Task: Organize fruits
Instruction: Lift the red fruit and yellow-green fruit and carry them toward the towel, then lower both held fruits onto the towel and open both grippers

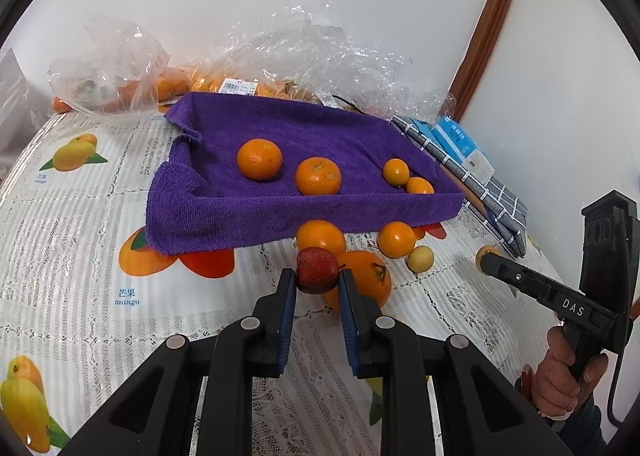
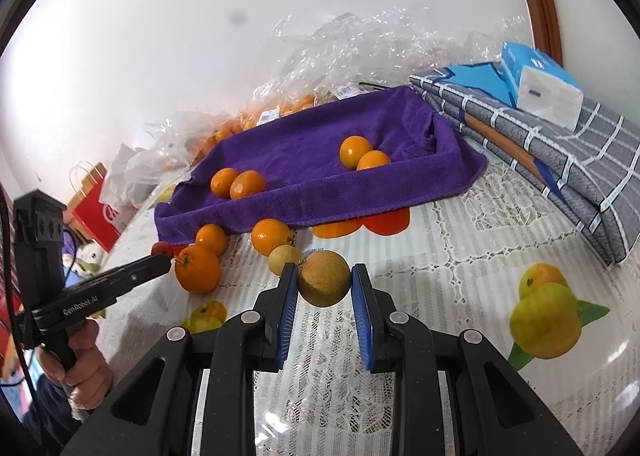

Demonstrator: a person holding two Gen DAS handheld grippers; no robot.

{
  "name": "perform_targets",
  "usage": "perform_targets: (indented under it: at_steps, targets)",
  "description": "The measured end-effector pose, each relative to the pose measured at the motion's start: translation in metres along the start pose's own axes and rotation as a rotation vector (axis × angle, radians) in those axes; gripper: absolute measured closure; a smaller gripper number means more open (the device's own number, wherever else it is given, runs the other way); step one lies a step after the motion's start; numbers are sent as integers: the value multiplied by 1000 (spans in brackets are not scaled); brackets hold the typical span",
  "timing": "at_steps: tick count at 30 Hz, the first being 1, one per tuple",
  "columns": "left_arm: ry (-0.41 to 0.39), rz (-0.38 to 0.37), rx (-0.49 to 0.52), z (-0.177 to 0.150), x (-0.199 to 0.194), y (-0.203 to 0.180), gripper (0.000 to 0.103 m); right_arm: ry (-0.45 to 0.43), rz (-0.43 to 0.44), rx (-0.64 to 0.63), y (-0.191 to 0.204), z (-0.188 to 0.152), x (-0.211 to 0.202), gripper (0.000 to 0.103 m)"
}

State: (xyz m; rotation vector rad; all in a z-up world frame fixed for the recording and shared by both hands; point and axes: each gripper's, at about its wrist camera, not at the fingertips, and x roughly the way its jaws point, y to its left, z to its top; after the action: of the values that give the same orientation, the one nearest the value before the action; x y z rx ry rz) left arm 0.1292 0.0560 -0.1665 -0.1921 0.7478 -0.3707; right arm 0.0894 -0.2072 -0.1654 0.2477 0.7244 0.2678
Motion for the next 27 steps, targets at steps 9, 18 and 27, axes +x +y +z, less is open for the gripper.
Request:
perform_targets:
  at_steps: [9, 18, 27]
  targets:
    - [-70, 24, -7, 3, -14, 0, 82, 3, -12, 19, -1, 4, -10, 76]
    - [-139, 66, -27, 16, -34, 1, 82, -30, -36, -68, 22, 26, -22, 76]
    - [-207, 97, -12, 57, -47, -3, 82, -56, -71, -96, 33, 50, -18, 76]
